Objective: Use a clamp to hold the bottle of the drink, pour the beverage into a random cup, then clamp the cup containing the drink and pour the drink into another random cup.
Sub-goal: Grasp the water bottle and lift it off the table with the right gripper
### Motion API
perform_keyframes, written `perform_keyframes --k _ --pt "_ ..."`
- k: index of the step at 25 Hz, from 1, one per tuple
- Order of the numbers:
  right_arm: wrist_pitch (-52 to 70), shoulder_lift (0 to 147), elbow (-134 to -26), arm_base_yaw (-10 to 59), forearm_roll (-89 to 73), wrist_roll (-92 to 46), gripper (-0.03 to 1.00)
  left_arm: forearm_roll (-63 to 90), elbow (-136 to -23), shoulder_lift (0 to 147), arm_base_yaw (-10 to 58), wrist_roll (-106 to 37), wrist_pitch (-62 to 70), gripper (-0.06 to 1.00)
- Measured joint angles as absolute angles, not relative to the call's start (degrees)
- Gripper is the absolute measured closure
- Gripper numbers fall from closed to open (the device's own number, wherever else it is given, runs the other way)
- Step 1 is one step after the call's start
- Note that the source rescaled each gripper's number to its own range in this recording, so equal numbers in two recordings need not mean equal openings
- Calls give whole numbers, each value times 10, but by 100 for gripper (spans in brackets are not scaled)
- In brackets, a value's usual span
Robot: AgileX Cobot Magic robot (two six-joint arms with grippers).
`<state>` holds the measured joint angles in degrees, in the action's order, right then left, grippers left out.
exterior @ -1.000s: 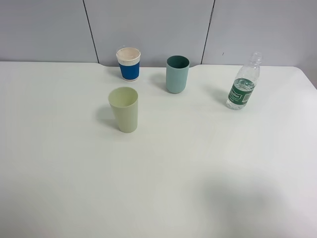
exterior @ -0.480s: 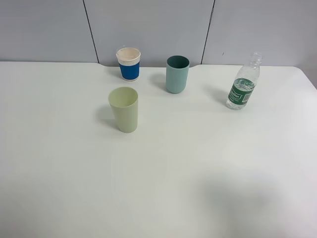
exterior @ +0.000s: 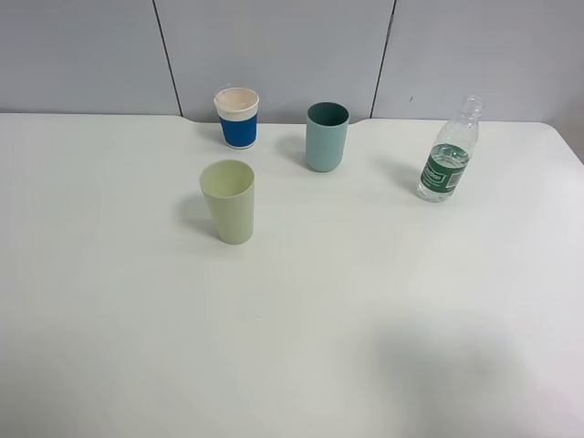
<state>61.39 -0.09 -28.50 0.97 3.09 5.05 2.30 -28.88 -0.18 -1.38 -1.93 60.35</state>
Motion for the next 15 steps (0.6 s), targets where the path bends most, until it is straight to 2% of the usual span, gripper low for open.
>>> perform_keyframes --k 15 --pt "614 -1 -285 10 31 51 -2 23 -289 -2 -14 -19 603 -6"
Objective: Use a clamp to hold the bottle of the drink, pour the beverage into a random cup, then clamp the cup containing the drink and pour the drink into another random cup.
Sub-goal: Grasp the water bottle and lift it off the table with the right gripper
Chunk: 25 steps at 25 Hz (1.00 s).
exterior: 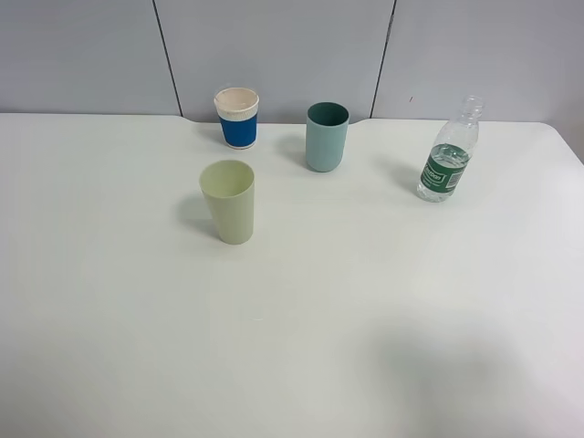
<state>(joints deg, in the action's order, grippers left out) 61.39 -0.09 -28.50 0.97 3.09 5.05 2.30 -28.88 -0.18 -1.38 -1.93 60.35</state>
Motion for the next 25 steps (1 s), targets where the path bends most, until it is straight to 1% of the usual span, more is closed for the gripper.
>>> perform_keyframes --k 25 --pt "614 -1 -285 10 31 51 -2 23 -289 -2 -14 -19 603 -6"
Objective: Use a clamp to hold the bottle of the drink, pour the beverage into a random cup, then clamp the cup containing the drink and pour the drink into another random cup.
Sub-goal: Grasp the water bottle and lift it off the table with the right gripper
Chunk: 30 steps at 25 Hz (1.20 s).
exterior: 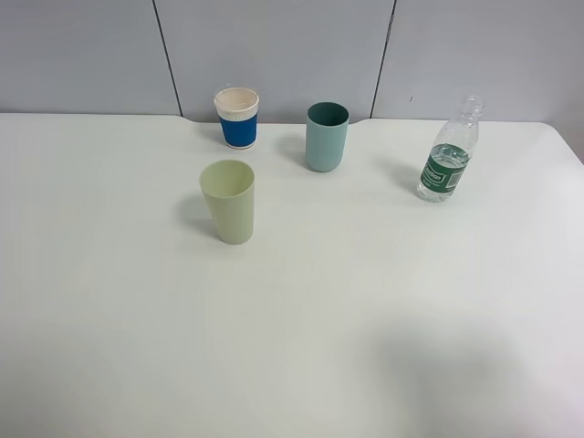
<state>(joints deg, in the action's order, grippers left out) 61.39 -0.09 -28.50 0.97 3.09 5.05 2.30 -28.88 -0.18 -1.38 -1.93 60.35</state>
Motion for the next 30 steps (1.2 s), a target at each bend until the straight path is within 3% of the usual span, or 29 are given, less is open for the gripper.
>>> perform_keyframes --k 15,24,30 --pt "573 29 -301 10 43 56 -2 23 -289 -2 -14 -19 603 -6" --pt "386 267 -318 10 44 56 -2 23 -289 -2 -14 -19 603 -6" --pt "251 430 -318 40 40 56 7 23 -289 -2 -14 -19 603 -6"
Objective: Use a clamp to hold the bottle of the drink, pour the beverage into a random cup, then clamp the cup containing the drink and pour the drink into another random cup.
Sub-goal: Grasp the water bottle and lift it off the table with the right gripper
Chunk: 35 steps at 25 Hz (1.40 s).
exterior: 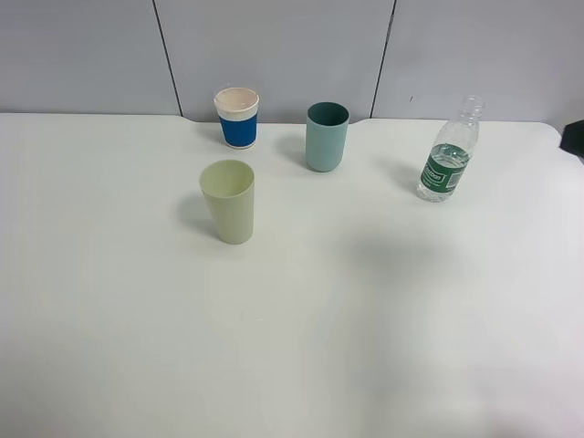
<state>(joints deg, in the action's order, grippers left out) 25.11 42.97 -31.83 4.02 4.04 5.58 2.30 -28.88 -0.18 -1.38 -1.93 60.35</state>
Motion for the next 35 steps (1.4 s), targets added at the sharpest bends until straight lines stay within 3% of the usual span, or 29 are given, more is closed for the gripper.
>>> perform_keyframes --k 15,26,31,35 --pt "84 717 -320 70 37 56 9 23 -289 -2 -14 -19 603 -6" --pt "-11 798 -320 70 36 56 9 23 -289 -2 -14 -19 603 -6" --pt "-40 823 -320 70 36 56 -1 23 -289 -2 -14 -19 603 -6" --pt "-57 851 -320 70 37 56 -3 23 -289 -2 -14 -19 603 -6"
